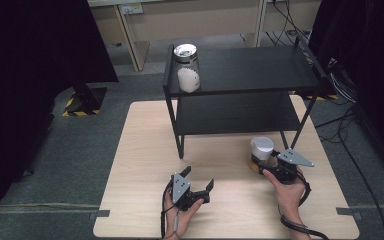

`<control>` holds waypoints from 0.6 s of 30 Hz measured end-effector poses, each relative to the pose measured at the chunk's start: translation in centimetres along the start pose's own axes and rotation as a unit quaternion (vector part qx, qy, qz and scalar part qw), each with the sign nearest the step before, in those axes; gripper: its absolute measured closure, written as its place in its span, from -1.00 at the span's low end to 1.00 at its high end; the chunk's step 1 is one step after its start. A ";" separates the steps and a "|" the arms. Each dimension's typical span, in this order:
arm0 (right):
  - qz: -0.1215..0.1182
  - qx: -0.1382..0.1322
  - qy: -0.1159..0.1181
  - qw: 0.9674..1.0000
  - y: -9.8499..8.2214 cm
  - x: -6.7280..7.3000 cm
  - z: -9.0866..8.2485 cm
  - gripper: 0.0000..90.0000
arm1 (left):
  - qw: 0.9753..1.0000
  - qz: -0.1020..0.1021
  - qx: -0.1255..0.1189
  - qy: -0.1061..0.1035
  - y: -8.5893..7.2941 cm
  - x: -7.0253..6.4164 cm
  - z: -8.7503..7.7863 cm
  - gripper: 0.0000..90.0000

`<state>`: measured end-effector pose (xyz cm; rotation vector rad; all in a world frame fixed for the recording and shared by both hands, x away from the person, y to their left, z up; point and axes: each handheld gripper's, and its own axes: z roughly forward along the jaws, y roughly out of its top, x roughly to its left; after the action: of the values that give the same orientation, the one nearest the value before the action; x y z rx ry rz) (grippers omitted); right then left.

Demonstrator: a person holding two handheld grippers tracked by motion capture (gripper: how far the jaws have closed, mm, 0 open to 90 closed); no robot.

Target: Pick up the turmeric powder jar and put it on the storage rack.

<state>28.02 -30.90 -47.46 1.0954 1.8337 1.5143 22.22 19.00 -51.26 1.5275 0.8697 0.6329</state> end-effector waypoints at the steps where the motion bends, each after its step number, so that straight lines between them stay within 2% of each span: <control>1: -0.002 -0.002 -0.002 1.000 0.1 0.1 -0.4 -0.32 | 1.000 0.000 0.000 0.000 0.0 0.0 0.0 -0.88; 8: -0.010 -0.032 -0.013 0.999 0.1 0.6 -3.2 -0.32 | 1.000 0.000 0.000 0.002 0.0 -0.1 0.0 -0.88; 14: -0.015 -0.065 -0.030 0.997 0.3 1.1 -5.8 -0.32 | 1.000 -0.002 0.000 0.002 0.0 -0.1 0.0 -0.88; 18: -0.018 -0.072 -0.039 0.996 1.0 1.1 -6.5 -0.32 | 1.000 -0.001 -0.001 0.003 0.0 -0.1 -0.1 -0.88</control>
<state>22.47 -33.47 -44.85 1.0336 1.6555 1.5354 22.09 18.92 -51.29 1.5232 0.8747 0.6360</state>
